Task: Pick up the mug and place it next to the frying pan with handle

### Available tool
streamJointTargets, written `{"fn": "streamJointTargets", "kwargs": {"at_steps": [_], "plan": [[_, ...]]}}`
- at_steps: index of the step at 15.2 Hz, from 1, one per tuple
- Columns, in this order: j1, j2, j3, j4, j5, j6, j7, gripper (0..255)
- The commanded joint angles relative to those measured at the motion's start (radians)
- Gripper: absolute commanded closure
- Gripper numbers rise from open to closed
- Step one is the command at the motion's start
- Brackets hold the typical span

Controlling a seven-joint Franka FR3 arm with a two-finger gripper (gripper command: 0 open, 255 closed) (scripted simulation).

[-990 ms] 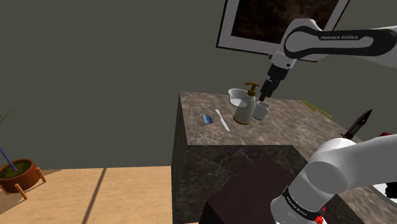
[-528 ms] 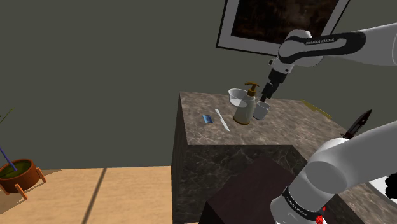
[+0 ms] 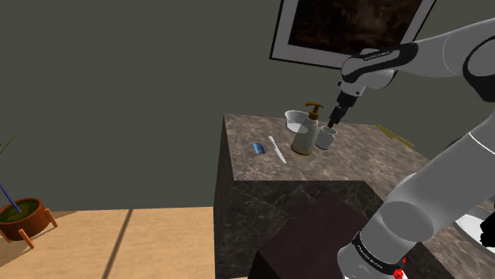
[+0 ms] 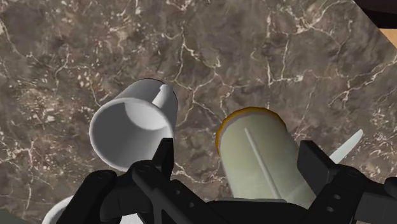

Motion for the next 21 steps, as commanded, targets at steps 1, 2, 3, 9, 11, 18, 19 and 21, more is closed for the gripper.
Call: {"fn": "streamJointTargets", "kwargs": {"at_steps": [1,2,3,9,11,18,19,21], "plan": [[0.006,0.099,-0.046,0.055,0.064,0.025,-0.083,0],[0.003,0.145,-0.063,0.084,0.098,0.029,-0.123,0],[-0.002,0.193,-0.078,0.114,0.136,0.031,-0.164,0],[-0.11,0.486,-0.091,0.333,0.363,-0.001,-0.386,0],[-0.146,0.543,-0.079,0.385,0.401,-0.015,-0.419,0],[-0.155,0.589,-0.054,0.339,0.444,0.065,-0.446,0],[-0.155,0.589,-0.054,0.339,0.444,0.065,-0.446,0],[-0.155,0.589,-0.054,0.339,0.444,0.065,-0.446,0]]}}
